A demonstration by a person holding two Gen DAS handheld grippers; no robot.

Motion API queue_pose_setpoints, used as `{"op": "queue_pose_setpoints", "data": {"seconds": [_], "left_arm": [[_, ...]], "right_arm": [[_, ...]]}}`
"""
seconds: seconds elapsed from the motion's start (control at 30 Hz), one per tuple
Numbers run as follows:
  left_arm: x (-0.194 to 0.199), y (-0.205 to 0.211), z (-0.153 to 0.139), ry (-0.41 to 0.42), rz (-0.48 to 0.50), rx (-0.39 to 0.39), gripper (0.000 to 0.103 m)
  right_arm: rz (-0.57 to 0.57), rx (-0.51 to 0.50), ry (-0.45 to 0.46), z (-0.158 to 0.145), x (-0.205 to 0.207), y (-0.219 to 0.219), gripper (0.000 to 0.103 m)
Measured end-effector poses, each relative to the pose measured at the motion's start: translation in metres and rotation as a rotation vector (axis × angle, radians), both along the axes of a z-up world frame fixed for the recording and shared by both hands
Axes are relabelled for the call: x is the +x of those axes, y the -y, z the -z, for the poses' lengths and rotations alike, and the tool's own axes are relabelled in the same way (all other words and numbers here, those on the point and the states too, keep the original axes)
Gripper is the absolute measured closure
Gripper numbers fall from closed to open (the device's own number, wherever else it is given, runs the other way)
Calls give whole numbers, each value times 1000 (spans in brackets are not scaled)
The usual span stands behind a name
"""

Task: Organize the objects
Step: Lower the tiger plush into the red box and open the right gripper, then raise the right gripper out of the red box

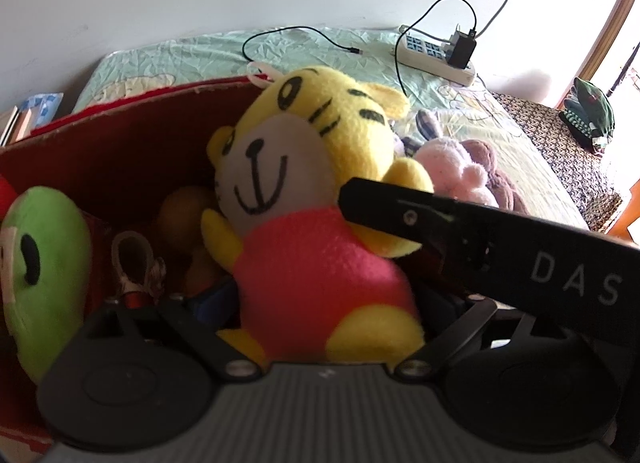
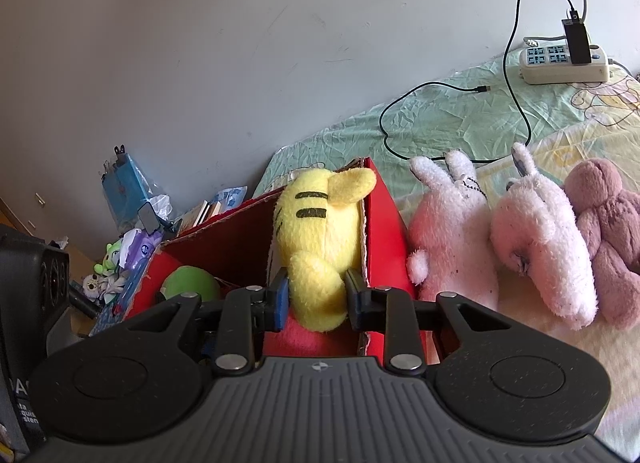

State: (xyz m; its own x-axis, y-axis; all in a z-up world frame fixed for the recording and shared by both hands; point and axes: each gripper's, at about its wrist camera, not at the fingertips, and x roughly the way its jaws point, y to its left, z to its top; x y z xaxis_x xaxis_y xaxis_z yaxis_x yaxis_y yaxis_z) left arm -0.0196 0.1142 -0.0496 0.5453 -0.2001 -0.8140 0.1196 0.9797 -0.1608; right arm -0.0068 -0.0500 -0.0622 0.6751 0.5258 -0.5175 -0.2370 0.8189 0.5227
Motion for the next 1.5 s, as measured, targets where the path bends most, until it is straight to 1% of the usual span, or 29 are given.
{"op": "queue_pose_setpoints", "data": {"seconds": [0.37,0.53,0.7,0.87,0.97,1.13,1.5], "left_arm": [[-7,-6,-6,3,-28,39,8],[-13,-9,-13,20,-32,48,8],[-19,-12,-17,32,-45,73,8],[-23,-19,-16,26,-60,73,7],[-26,-23,-14,25,-74,76,5],[-31,-28,-16,30,-92,72,5],[-43,-35,-22,49,-119,63,4]], "right_arm": [[2,-14,0,0,-6,-2,75],[14,-13,-4,-1,-7,-2,75],[24,-23,1,-1,-9,-5,74],[36,-26,0,-2,-13,-6,73],[42,-30,2,-2,-16,-8,72],[55,-34,7,-3,-22,-10,68],[76,-32,13,-4,-34,-13,67]]}}
